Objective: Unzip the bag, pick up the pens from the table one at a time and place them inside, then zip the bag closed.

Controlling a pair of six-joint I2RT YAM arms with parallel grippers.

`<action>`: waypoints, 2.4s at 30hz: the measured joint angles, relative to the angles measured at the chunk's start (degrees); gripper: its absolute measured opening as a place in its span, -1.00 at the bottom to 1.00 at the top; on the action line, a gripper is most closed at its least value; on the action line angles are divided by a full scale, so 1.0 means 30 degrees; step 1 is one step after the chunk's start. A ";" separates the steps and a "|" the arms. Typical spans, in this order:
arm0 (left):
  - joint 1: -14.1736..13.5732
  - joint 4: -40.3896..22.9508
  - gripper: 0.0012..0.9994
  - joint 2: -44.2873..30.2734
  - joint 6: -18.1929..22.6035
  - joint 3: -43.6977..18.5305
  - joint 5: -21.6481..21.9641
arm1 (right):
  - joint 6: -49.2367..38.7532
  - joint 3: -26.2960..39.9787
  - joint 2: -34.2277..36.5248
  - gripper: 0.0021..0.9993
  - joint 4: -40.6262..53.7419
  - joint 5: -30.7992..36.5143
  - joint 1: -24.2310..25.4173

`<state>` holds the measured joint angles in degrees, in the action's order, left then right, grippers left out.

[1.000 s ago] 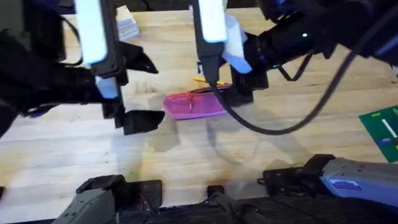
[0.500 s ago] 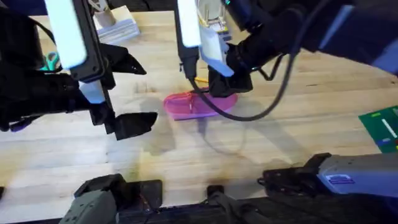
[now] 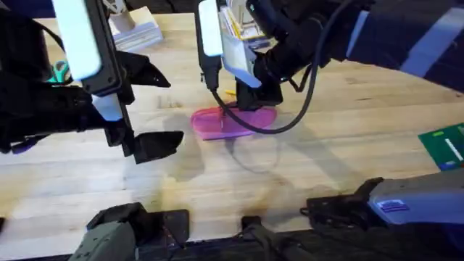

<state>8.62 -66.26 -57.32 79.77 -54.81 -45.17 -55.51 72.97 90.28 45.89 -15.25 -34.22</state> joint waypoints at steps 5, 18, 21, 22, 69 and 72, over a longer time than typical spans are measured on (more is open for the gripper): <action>0.0000 0.0007 0.99 0.0004 0.0000 0.0000 0.0000 | 0.0000 0.0000 0.0000 -0.94 0.0007 -0.0021 0.0000; 0.0000 0.0022 0.99 0.0001 0.0007 0.0000 0.0000 | 0.0000 0.0019 0.2649 -0.94 0.0882 -0.0390 -0.0036; 0.0000 0.0022 0.99 0.0003 0.0007 0.0000 0.0000 | 0.0000 0.0017 0.3102 -0.94 0.0790 -0.0411 -0.0036; 0.0000 0.0022 0.99 0.0005 0.0007 0.0000 0.0000 | 0.0000 0.0015 0.3125 -0.94 0.0794 -0.0435 -0.0036; 0.0000 0.0022 0.99 0.0001 0.0007 0.0000 0.0000 | 0.4126 0.0622 -0.1887 0.99 0.1081 -0.0509 0.1110; 0.0000 0.0022 0.99 0.0004 0.0007 0.0000 0.0000 | 0.5255 0.0634 -0.1885 0.99 0.0326 -0.0511 0.1999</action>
<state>8.62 -66.19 -57.30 79.79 -54.81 -45.17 -39.74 74.87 84.62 46.87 -16.78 -28.22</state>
